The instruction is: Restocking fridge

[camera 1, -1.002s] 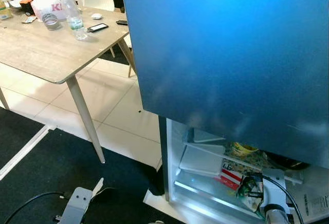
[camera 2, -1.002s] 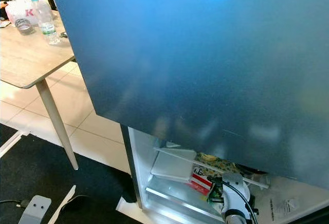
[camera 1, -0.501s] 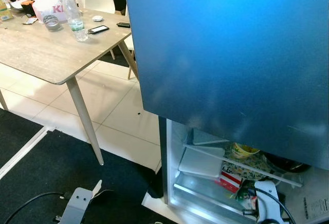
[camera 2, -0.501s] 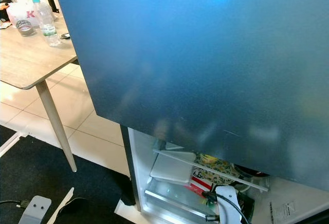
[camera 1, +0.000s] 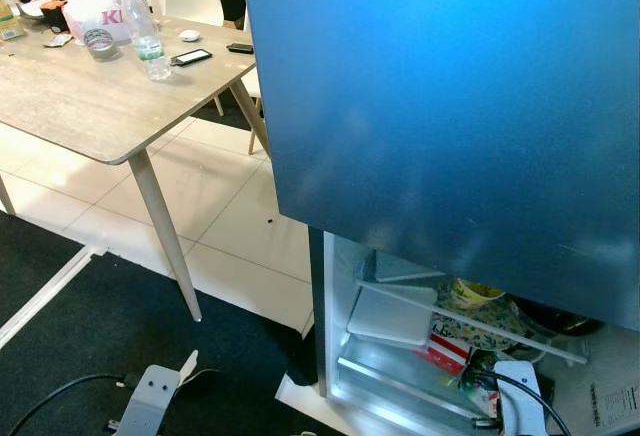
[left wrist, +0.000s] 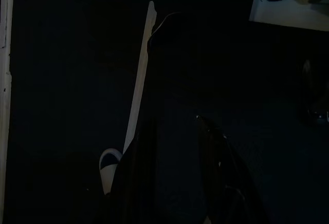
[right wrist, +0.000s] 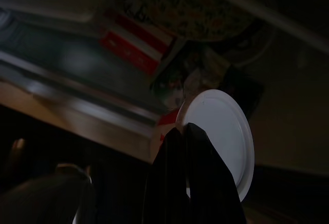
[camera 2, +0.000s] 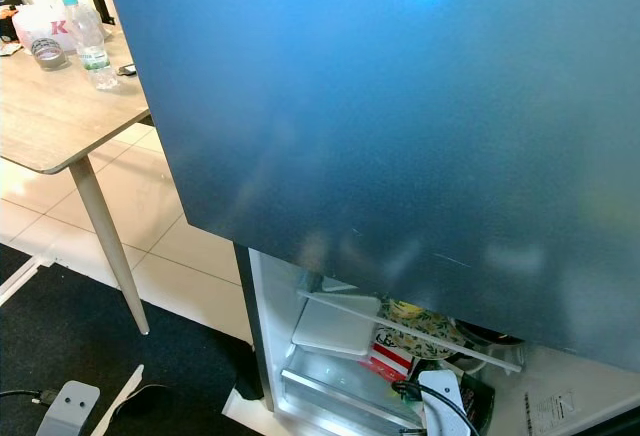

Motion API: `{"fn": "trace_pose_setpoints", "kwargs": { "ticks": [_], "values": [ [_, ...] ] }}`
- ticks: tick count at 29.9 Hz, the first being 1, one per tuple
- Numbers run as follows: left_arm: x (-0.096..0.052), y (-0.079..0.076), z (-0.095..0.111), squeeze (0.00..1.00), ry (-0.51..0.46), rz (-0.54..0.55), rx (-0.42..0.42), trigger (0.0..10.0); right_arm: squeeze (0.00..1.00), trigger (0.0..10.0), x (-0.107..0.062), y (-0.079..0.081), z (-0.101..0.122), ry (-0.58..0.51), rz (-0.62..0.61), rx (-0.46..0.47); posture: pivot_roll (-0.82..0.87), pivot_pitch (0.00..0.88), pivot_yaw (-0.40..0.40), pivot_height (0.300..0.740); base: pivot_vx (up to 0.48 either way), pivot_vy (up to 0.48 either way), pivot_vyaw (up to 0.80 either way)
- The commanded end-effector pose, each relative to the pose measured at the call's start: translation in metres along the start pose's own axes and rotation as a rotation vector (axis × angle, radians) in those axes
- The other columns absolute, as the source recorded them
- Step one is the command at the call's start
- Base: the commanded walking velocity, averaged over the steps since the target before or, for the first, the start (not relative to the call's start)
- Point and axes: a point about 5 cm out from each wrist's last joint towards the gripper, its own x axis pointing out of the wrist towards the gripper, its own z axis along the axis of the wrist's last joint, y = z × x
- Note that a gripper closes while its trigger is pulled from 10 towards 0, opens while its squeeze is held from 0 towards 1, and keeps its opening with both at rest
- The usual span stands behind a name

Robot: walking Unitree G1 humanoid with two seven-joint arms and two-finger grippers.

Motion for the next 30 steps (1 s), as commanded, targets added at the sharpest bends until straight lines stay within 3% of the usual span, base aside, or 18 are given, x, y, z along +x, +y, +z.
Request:
{"fn": "trace_pose_setpoints", "kwargs": {
  "ticks": [1, 11, 30],
  "values": [
    [0.000, -0.004, -0.002, 0.30, 0.006, -0.006, -0.011, 10.0, 0.00, 10.0, -0.001, -0.001, -0.005, 0.020, 0.009, -0.022, 0.03, 0.031, -0.003, 0.670, 0.000, 0.000, 0.00],
    [0.000, -0.004, -0.002, 0.30, 0.009, -0.006, -0.009, 10.0, 0.00, 10.0, -0.005, -0.003, -0.017, 0.055, 0.004, -0.032, 0.03, 0.032, -0.004, 0.635, 0.000, 0.000, 0.00],
    [0.000, -0.004, -0.002, 0.30, 0.009, -0.008, -0.007, 10.0, 0.00, 10.0, -0.002, -0.002, -0.007, 0.017, 0.009, -0.024, 0.03, 0.036, -0.003, 0.560, 0.000, 0.000, 0.00]
  ]
}}
